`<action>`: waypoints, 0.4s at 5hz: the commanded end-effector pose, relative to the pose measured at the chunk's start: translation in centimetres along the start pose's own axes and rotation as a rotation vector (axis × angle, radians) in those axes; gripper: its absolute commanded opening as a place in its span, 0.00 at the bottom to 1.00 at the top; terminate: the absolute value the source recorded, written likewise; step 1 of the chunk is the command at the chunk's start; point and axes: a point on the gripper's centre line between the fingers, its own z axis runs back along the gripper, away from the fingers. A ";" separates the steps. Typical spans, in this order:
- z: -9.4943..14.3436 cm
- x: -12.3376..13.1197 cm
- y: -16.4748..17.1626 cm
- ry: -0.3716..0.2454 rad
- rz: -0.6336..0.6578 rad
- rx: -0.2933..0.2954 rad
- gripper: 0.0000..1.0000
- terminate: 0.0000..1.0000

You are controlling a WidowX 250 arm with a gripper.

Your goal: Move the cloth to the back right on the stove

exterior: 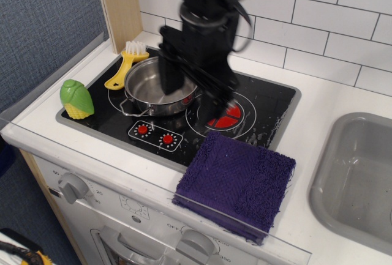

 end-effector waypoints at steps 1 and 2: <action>-1.1 1.0 -5.8 -0.109 0.073 -0.078 1.00 0.00; -3.1 1.5 -6.7 -0.138 0.158 -0.107 1.00 0.00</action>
